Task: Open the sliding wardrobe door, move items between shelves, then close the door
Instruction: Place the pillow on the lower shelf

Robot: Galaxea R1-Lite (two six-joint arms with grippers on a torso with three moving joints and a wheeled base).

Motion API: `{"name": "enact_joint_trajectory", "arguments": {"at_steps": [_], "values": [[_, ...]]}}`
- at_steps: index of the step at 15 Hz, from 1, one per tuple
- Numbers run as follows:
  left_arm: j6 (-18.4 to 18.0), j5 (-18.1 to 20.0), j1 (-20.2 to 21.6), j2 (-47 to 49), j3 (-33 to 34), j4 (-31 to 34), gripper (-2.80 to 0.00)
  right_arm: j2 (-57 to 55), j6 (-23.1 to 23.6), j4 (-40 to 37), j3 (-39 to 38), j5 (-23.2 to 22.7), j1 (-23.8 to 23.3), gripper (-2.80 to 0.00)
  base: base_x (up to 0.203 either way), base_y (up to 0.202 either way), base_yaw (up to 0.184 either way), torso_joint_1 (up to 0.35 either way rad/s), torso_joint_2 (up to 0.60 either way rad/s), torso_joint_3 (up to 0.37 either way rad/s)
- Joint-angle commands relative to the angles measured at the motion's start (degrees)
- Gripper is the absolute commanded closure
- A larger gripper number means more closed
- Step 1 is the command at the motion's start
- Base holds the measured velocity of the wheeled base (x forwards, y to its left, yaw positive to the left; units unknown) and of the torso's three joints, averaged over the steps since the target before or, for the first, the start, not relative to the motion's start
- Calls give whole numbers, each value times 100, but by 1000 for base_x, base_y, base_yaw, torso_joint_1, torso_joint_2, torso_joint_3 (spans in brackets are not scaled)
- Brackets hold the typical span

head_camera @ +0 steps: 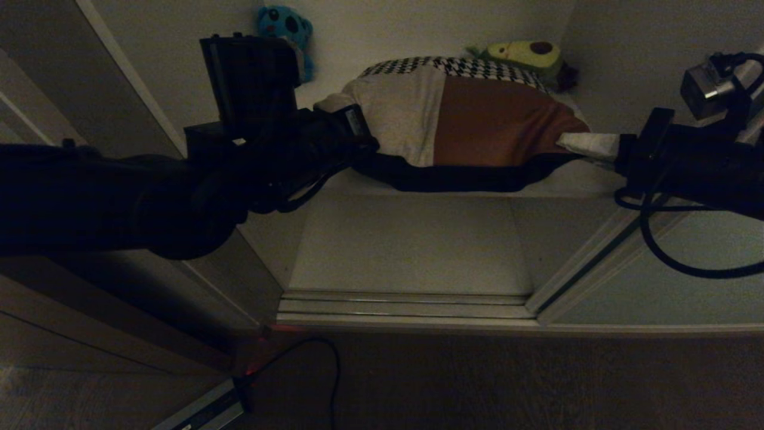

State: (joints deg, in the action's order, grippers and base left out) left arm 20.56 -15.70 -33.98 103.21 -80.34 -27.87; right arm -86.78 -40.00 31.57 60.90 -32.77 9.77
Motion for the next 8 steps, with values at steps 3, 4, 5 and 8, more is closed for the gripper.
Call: {"name": "enact_joint_trajectory", "arguments": {"at_steps": [3, 4, 5, 8], "values": [[-84, -55, -192, -723, 577, -43, 0, 807, -14, -132, -434, -10, 137, 0, 0, 0, 0, 0, 0, 0], [-86, -56, -217, -823, 699, -43, 0, 911, -16, -174, -504, -17, 145, 0, 0, 0, 0, 0, 0, 0], [-93, -56, -253, -959, 777, -43, 0, 1001, -17, -202, -580, -19, 215, 0, 0, 0, 0, 0, 0, 0], [-141, -51, -274, -1299, 880, -43, 0, 1160, -26, -237, -649, -10, 271, 0, 0, 0, 0, 0, 0, 0]]}}
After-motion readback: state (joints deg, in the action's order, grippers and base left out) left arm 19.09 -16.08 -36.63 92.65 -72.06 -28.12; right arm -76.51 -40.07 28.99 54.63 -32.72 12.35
